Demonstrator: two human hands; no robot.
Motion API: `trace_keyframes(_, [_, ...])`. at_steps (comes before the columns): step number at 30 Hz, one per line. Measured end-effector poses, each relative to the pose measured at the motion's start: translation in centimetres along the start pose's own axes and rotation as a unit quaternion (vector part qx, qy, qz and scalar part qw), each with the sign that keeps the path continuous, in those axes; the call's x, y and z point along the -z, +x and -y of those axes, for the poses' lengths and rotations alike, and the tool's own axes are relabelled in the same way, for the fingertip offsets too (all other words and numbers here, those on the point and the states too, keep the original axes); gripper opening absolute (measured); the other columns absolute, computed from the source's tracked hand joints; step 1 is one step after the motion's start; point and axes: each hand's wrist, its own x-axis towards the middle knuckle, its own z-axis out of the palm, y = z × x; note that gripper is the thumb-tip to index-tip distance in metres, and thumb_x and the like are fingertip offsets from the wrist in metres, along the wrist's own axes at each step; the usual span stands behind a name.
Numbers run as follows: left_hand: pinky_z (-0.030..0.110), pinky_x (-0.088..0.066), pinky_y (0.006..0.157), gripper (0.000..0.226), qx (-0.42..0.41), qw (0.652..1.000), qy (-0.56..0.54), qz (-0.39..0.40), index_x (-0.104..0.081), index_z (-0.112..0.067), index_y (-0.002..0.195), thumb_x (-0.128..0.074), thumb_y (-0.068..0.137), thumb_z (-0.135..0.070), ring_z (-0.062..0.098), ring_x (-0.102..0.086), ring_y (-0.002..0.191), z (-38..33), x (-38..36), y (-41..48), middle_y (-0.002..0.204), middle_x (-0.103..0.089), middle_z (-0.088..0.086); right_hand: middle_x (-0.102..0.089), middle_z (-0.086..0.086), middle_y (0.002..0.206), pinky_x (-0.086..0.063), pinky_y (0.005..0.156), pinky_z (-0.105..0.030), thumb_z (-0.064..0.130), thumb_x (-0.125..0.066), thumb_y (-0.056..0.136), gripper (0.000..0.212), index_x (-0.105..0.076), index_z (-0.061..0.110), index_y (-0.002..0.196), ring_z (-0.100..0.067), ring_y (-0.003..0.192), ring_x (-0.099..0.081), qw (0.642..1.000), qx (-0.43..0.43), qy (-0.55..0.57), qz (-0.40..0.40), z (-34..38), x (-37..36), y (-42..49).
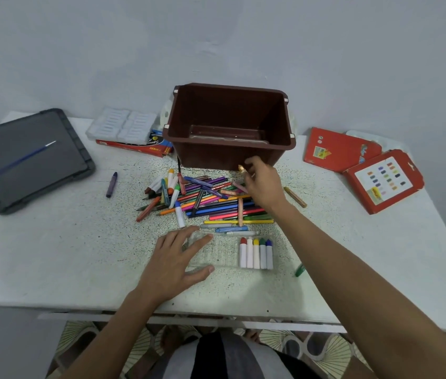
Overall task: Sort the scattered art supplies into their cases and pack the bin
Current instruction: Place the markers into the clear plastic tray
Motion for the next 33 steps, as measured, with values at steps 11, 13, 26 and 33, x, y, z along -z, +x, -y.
trace_keyframes(11, [0.041,-0.037,0.097,0.064,-0.004,1.000,0.012,0.000,-0.050,-0.033,0.141,-0.043,0.090,-0.070,0.023,-0.046,0.123,0.1,0.0,0.1,0.142,-0.047,-0.001,-0.073,0.001,0.069,-0.054,0.061,-0.024,0.017,-0.069,0.092,0.011,-0.062,0.011,0.099,-0.016,0.063,-0.070,0.958,-0.091,0.256,0.095,2.0,2.8,-6.2])
trace_keyframes(13, [0.041,-0.038,0.096,0.064,-0.004,1.000,0.017,0.002,-0.050,-0.033,0.141,-0.043,0.090,-0.070,0.023,-0.046,0.122,0.0,-0.1,0.0,0.141,-0.047,0.000,-0.073,0.000,0.071,-0.055,0.061,-0.024,0.016,-0.070,0.090,0.011,-0.063,0.010,0.097,-0.016,0.065,-0.071,0.957,-0.091,0.250,0.116,1.9,2.7,-7.7])
trace_keyframes(26, [0.044,-0.040,0.096,0.065,-0.007,0.999,0.035,0.012,-0.048,-0.032,0.144,-0.041,0.090,-0.069,0.025,-0.045,0.122,0.0,-0.1,0.0,0.141,-0.047,0.002,-0.065,-0.002,0.085,-0.044,0.064,-0.022,0.020,-0.068,0.091,0.014,-0.069,0.008,0.098,-0.012,0.071,-0.057,0.991,0.018,0.044,0.123,1.5,0.2,-12.8])
trace_keyframes(33, [0.045,-0.041,0.096,0.067,-0.004,0.999,0.046,0.023,-0.045,-0.032,0.145,-0.037,0.091,-0.070,0.025,-0.044,0.123,0.0,0.0,0.0,0.141,-0.045,0.003,-0.057,-0.007,0.098,-0.038,0.073,-0.019,0.017,-0.068,0.090,0.020,-0.072,0.005,0.106,-0.010,0.077,-0.047,0.993,0.086,-0.019,0.075,1.4,-0.1,-13.9])
